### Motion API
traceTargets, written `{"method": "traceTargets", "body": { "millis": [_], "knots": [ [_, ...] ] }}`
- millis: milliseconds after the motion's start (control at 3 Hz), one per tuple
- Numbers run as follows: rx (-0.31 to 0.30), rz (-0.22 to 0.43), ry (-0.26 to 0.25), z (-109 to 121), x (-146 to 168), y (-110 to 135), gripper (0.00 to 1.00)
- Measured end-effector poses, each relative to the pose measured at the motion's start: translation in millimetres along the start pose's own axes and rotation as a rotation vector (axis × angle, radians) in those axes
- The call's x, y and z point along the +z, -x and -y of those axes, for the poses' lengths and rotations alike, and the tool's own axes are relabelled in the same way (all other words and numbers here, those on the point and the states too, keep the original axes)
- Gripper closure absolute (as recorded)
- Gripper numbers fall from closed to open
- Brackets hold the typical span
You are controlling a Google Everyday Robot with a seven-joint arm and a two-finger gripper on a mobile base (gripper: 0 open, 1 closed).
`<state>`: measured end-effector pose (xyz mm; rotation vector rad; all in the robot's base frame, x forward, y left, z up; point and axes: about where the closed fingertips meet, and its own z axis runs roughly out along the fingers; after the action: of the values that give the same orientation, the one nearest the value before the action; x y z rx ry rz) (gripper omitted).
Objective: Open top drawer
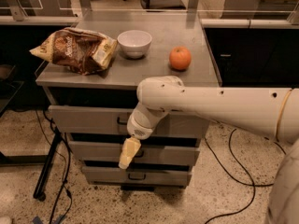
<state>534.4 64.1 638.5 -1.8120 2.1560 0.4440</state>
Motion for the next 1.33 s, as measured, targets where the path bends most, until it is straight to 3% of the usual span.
{"method": "traceTargets", "body": {
  "millis": [1333],
  "knots": [
    [0.022,0.028,0.03,-23.1,-3.1,-2.9,0.0]
  ]
}}
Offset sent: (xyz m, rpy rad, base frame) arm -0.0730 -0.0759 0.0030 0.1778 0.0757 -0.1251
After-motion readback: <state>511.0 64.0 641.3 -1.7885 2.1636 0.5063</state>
